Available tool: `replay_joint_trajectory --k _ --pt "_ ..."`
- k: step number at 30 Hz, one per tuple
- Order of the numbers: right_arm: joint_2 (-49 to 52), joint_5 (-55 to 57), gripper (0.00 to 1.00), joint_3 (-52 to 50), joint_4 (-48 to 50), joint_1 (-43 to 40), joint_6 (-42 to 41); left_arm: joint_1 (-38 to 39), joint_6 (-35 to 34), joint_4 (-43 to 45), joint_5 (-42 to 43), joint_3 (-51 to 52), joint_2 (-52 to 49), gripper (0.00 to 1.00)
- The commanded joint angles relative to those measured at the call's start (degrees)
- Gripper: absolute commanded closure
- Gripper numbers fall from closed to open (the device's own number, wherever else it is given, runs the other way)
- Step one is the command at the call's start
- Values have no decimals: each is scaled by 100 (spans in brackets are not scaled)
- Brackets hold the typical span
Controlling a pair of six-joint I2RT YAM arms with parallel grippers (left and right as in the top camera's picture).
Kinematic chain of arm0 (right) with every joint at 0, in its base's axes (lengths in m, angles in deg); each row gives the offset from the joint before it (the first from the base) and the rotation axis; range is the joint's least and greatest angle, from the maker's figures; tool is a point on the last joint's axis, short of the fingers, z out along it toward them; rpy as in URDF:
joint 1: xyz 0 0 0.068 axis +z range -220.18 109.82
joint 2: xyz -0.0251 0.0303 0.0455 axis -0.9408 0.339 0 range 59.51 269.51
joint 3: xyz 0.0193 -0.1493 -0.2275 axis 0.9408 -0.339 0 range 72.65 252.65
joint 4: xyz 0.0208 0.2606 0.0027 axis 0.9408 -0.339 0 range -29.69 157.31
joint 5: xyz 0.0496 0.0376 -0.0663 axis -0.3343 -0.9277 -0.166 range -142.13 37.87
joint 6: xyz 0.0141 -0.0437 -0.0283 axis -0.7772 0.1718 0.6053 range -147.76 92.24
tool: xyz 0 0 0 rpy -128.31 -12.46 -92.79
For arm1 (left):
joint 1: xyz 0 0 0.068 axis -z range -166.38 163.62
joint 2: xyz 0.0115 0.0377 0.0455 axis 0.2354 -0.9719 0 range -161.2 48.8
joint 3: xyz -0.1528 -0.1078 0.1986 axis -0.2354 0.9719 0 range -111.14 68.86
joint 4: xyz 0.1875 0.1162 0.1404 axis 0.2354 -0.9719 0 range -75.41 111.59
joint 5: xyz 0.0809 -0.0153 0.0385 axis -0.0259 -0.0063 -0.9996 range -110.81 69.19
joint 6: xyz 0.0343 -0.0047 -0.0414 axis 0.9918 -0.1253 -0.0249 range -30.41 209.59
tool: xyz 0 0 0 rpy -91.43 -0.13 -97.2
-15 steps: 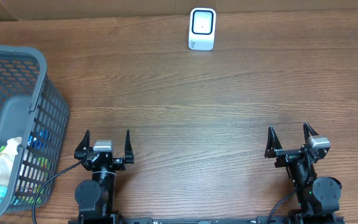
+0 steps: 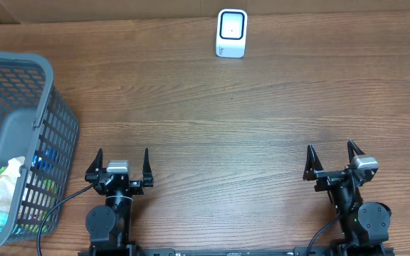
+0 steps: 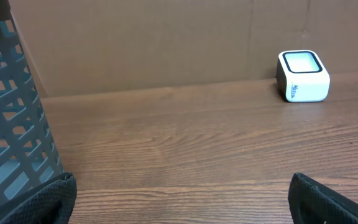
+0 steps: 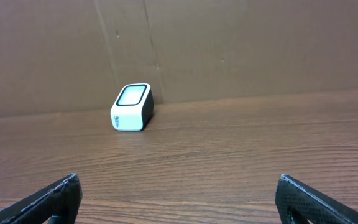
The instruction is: Scan the item barcode
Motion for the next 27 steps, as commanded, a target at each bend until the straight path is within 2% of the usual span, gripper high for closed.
replay_joint_trajectory --k 1,27 --pt "-57 9 0 -59 37 48 20 31 90 -4 -55 28 59 0" --pt "-57 13 0 -59 55 48 20 31 92 35 -59 28 59 0"
